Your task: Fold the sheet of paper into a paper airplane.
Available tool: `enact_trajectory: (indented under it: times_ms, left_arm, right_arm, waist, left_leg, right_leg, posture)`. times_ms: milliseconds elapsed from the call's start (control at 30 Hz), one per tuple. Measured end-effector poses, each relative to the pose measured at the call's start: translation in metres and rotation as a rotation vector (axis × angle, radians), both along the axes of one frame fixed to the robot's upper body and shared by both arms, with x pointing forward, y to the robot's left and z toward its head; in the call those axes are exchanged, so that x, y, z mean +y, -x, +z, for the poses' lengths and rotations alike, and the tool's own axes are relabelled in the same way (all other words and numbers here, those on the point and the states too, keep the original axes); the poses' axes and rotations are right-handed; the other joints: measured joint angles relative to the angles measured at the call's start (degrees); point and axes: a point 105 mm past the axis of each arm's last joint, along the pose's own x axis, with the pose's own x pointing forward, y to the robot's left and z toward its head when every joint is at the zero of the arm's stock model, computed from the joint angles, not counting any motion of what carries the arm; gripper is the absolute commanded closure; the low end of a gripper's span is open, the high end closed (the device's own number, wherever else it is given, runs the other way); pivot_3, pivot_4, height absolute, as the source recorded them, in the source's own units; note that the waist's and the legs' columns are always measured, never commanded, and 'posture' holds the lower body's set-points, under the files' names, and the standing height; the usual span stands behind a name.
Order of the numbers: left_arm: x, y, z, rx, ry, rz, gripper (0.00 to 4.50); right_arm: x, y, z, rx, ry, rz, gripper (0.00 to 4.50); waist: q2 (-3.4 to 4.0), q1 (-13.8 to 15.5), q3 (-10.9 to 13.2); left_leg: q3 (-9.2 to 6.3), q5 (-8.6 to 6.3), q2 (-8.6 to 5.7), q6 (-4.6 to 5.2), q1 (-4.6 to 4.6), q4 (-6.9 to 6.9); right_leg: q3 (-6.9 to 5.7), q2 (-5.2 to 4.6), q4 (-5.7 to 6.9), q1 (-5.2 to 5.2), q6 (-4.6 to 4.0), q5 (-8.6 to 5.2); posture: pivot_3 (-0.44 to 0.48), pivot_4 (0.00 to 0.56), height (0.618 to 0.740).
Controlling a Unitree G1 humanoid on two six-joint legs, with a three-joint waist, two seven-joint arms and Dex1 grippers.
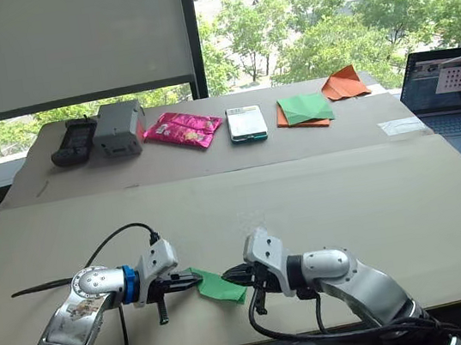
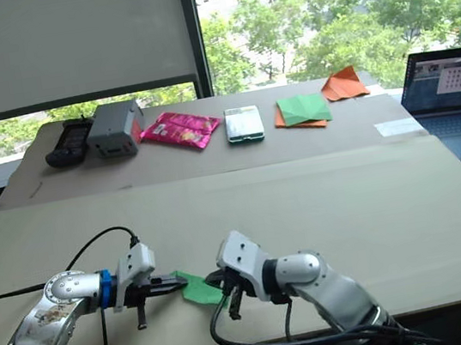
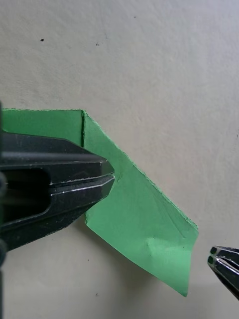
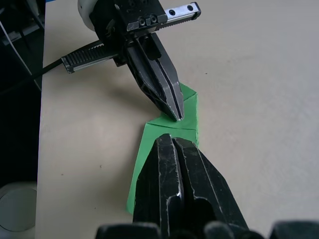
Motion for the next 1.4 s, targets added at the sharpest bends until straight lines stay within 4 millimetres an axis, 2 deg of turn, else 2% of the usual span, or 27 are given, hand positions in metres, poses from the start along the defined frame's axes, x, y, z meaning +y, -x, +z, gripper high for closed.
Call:
enact_trajectory:
  times_ms: [100, 367, 667, 833, 1000, 1400]
  left_arm:
    - [0.000, 0.000, 0.000, 0.000, 0.000, 0.000, 4.50]
    - [-0.001, -0.001, 0.000, 0.006, 0.003, 0.005, 4.50]
    - [-0.025, -0.007, -0.003, 0.029, 0.048, -0.012, 4.50]
    - [-0.027, -0.010, -0.005, 0.004, 0.021, -0.041, 4.50]
    - [-0.024, -0.010, -0.006, -0.018, 0.001, -0.065, 4.50]
    - [0.001, -0.011, -0.005, -0.052, -0.047, -0.029, 4.50]
  right_arm:
    - [-0.005, -0.004, -0.018, 0.033, 0.057, -0.019, 4.47]
    - [-0.003, -0.004, -0.024, 0.024, 0.107, 0.021, 4.47]
    - [-0.001, -0.005, -0.024, 0.018, 0.124, 0.029, 4.47]
    - [0.001, -0.005, -0.024, 0.019, 0.129, 0.027, 4.47]
    - [0.002, -0.004, -0.025, 0.024, 0.130, 0.018, 4.47]
    - [0.003, -0.005, -0.024, 0.032, 0.139, 0.008, 4.47]
  waist:
    - [0.00, 0.0, 0.0]
    - [0.07, -0.1, 0.0]
    - [-0.01, -0.2, -0.2]
    - [0.10, -0.7, -0.3]
    - [0.07, -1.1, -0.4]
    - [0.16, -1.3, -0.6]
  left_leg:
    - [0.00, 0.00, 0.00, 0.00, 0.00, 0.00]
    - [0.00, 0.09, 0.01, 0.14, 0.06, -0.01]
    - [-0.02, 0.09, 0.00, 0.16, 0.06, 0.00]
    - [-0.03, 0.11, 0.00, 0.18, 0.08, 0.00]
    - [-0.04, 0.11, 0.00, 0.18, 0.09, 0.00]
    - [-0.04, 0.10, 0.02, 0.18, 0.13, -0.04]
  right_leg:
    - [0.00, 0.00, 0.01, 0.00, 0.00, 0.00]
    - [0.00, 0.01, 0.05, 0.03, 0.00, 0.00]
    - [0.00, 0.05, 0.07, 0.04, 0.00, 0.00]
    - [0.00, 0.05, 0.07, 0.10, 0.00, 0.00]
    - [0.00, 0.05, 0.08, 0.10, 0.00, 0.00]
    - [0.00, 0.05, 0.10, 0.08, 0.00, 0.00]
  posture:
    - [0.000, 0.150, 0.740]
    - [0.000, 0.150, 0.740]
    - [0.000, 0.150, 0.740]
    - [0.000, 0.150, 0.740]
    - [0.000, 0.150, 0.740]
    - [0.000, 0.150, 0.740]
